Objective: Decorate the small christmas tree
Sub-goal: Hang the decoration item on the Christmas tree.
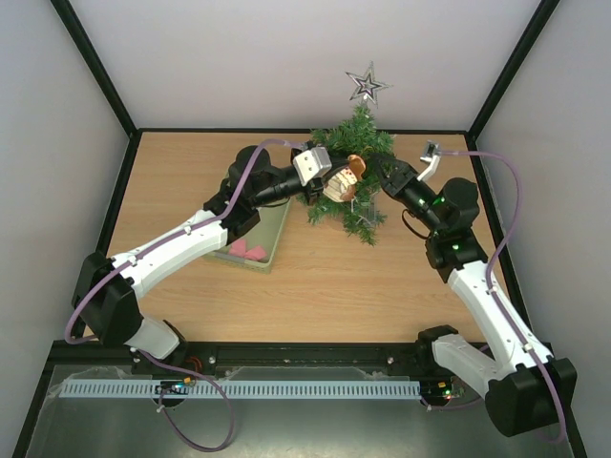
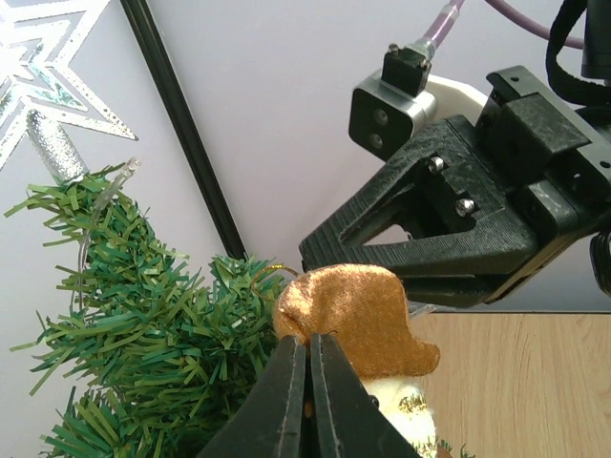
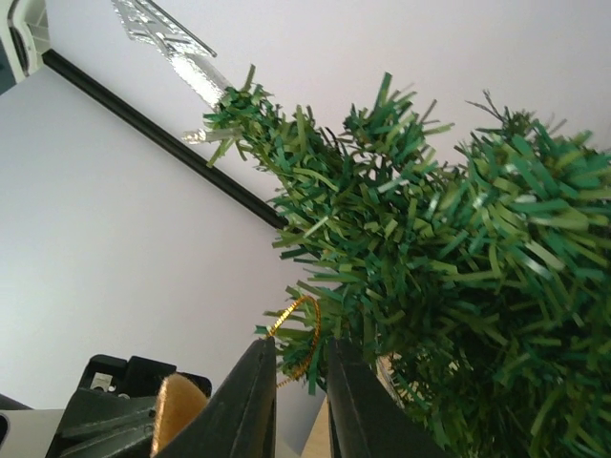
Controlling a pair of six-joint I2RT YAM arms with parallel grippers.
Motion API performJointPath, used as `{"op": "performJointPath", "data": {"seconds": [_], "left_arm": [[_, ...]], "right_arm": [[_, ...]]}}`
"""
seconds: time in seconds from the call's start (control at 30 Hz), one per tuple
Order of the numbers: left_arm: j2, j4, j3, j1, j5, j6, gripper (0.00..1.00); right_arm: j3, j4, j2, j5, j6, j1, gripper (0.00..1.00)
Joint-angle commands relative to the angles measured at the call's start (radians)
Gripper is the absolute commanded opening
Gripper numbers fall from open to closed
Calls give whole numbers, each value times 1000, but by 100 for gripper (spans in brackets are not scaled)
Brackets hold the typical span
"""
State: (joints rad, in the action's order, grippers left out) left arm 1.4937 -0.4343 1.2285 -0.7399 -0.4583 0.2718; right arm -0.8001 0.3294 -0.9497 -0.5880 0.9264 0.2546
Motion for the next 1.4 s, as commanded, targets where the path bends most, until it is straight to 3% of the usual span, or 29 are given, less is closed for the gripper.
{"op": "performJointPath", "data": {"seconds": [0.0, 0.23, 1.37], "left_arm": [[-9, -19, -12, 5, 4, 23, 2], [-7, -15, -19, 6, 7, 26, 2], [-4, -16, -72, 28, 41, -41, 2]], "right_arm": [[-49, 74, -18, -22, -4, 0, 12], [-51, 95, -41, -25, -7, 0, 2], [-85, -8, -85, 8, -164, 0, 2]]}}
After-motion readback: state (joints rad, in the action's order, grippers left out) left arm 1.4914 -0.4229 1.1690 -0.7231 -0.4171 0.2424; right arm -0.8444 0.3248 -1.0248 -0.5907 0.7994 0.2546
